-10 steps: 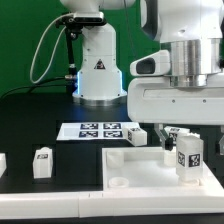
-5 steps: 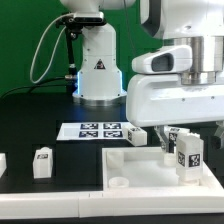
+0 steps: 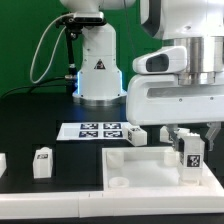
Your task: Assemble one leg
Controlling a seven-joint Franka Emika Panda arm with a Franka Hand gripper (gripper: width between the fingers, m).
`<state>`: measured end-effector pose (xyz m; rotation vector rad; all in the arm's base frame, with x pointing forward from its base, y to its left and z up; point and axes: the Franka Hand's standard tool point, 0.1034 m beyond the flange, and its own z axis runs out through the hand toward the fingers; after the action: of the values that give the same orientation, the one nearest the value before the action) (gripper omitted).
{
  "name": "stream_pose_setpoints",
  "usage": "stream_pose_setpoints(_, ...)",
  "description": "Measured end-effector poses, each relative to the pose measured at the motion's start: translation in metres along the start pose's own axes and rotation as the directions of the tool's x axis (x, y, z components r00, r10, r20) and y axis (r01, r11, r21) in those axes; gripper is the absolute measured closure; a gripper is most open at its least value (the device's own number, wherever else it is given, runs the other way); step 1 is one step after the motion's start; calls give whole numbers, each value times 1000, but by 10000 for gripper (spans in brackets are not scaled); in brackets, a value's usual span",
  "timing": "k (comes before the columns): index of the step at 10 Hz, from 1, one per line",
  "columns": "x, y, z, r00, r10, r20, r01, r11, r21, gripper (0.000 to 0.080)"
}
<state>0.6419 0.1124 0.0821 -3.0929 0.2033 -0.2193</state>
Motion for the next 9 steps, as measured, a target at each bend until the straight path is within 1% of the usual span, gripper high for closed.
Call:
stream_pose_setpoints(2, 1, 1, 0, 972, 234, -9, -234, 972, -8, 515)
stream_pose_setpoints(3, 0, 2, 0, 909, 417, -15, -417, 909, -17, 515)
stream_pose_setpoints(4, -1, 4, 1, 790, 613, -17, -613, 790, -18, 515)
stream_pose_setpoints(5, -2, 4, 1, 628, 778, -11, -778, 628, -17, 515)
stream_pose_setpoints(6, -3, 4, 1, 483, 875, 8, -875, 484, -16, 514)
stream_pose_setpoints(7, -3, 4, 1, 368, 929, 24, -929, 369, -23, 514)
stream_pose_setpoints(8, -4, 3, 1, 262, 965, 24, -965, 262, -24, 514)
stream_pose_setpoints(9, -4, 3, 1, 292, 956, 24, -956, 292, -24, 514)
